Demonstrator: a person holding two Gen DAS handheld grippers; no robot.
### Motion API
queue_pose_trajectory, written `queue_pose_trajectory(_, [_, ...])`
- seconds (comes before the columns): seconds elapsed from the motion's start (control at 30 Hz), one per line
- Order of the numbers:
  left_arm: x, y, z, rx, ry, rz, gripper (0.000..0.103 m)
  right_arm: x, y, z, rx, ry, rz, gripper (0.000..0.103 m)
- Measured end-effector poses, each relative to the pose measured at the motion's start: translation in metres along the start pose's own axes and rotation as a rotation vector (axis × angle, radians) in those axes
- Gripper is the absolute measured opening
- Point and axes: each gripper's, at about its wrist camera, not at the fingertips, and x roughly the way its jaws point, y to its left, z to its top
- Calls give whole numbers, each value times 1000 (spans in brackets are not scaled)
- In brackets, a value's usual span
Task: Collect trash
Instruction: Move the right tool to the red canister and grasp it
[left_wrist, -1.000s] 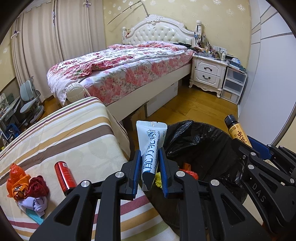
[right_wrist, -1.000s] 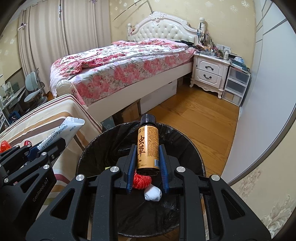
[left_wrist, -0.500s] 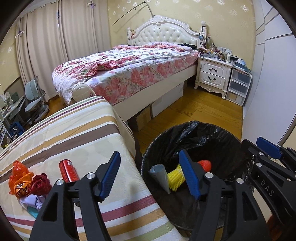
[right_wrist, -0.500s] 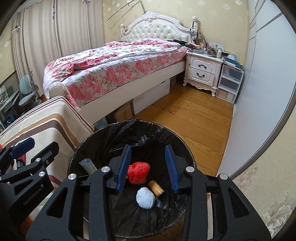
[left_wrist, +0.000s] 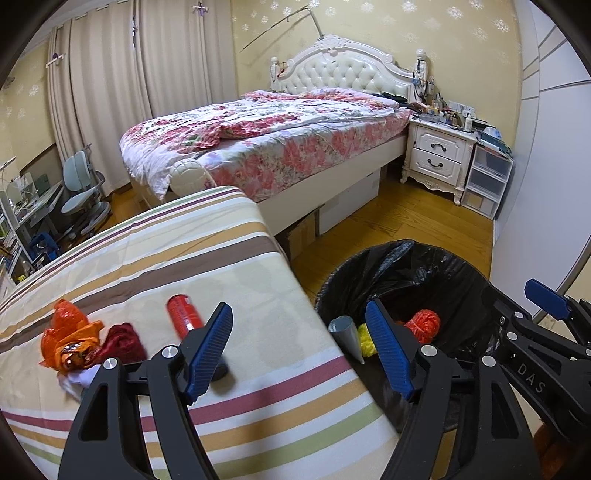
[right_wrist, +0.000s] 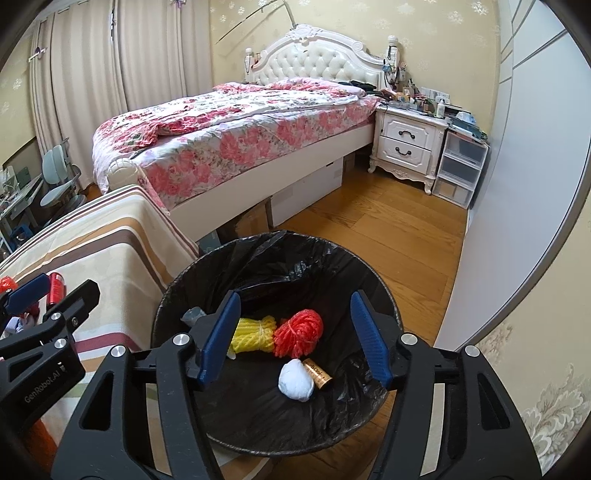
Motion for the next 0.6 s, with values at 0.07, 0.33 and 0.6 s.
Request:
queue_pose_trajectory(0.07, [-4,6,-3,-9,-1,8,72,-3,7,-1,-7,1,9,61])
queue_pose_trajectory(0.33, [-23,44,-17,-54,4,58,73,-17,37,-8,-41,3,66,61])
queue_pose_trajectory(0.6, [-43,94,-28,-122,4,123,73,-30,78,-10,-93,-2,144,61])
